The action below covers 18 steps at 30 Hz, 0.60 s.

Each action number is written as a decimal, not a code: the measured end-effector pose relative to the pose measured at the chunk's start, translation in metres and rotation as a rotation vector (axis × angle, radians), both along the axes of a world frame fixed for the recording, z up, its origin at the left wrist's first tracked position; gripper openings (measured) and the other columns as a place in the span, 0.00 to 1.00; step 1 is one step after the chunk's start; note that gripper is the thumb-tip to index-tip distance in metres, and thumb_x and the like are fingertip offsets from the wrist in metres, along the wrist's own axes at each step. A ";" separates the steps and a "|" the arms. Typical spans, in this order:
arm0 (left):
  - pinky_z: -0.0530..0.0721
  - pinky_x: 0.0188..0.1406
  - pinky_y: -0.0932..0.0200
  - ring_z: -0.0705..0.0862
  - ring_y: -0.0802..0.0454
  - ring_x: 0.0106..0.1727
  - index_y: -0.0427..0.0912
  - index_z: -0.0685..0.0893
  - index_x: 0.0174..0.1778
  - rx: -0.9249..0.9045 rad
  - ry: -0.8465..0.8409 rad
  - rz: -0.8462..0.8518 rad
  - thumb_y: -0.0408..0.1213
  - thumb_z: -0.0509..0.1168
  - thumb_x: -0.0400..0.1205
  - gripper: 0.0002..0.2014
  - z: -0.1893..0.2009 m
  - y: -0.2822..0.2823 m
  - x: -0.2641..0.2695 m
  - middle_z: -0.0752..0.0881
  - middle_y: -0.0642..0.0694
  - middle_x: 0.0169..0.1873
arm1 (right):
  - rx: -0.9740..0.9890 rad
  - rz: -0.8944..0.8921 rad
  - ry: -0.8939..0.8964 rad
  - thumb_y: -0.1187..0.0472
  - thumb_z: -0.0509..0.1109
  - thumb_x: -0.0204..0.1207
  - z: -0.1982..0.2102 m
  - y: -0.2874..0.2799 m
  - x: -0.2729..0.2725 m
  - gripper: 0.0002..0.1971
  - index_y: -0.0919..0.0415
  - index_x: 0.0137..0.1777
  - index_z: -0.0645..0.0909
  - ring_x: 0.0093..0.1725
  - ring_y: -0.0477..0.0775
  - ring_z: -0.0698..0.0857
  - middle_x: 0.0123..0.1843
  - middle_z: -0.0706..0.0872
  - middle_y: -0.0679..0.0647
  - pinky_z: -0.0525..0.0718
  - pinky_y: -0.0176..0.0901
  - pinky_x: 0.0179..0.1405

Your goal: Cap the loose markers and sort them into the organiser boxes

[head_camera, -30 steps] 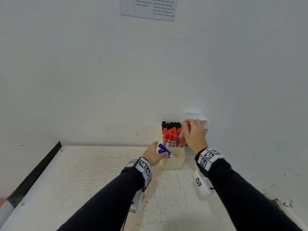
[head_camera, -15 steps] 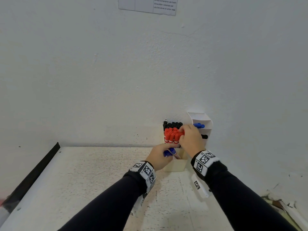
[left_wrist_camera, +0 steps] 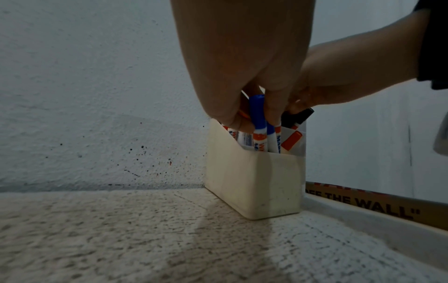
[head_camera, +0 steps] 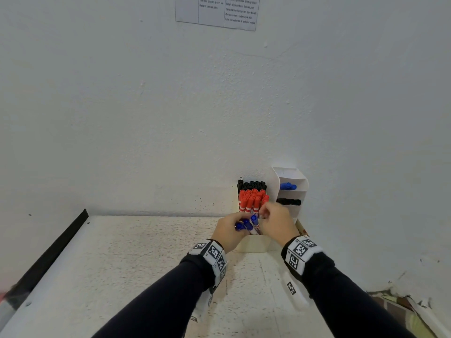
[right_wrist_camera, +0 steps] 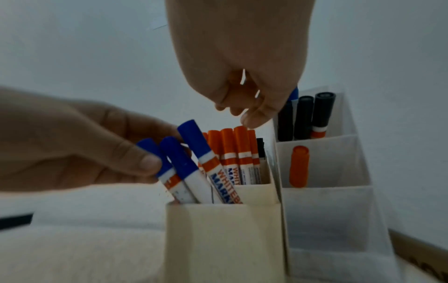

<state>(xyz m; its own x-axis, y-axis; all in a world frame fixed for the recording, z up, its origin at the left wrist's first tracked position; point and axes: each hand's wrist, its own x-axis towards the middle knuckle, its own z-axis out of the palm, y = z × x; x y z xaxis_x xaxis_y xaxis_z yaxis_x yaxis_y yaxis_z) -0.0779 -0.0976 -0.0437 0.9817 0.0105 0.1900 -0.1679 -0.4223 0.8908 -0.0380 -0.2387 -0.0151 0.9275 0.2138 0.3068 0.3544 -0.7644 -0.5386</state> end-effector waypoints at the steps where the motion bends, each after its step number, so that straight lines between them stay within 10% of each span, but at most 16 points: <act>1: 0.75 0.45 0.82 0.81 0.59 0.45 0.40 0.84 0.61 0.002 -0.005 0.010 0.21 0.66 0.75 0.20 -0.001 0.000 0.001 0.87 0.43 0.49 | -0.061 0.074 0.061 0.70 0.69 0.70 -0.005 -0.001 -0.002 0.10 0.61 0.51 0.80 0.48 0.49 0.77 0.46 0.77 0.50 0.73 0.35 0.47; 13: 0.81 0.57 0.68 0.83 0.56 0.50 0.43 0.86 0.58 0.025 -0.059 0.048 0.29 0.73 0.73 0.17 0.000 -0.015 -0.003 0.88 0.45 0.52 | 0.188 0.138 0.145 0.73 0.67 0.72 -0.025 -0.006 -0.024 0.13 0.57 0.52 0.79 0.40 0.43 0.79 0.41 0.82 0.47 0.74 0.18 0.37; 18: 0.76 0.49 0.75 0.80 0.58 0.49 0.44 0.79 0.68 0.029 0.009 0.051 0.25 0.69 0.74 0.25 0.000 -0.015 -0.008 0.86 0.43 0.58 | 0.242 0.051 0.227 0.73 0.66 0.73 -0.026 -0.002 -0.031 0.22 0.62 0.67 0.73 0.58 0.52 0.81 0.61 0.83 0.57 0.73 0.25 0.51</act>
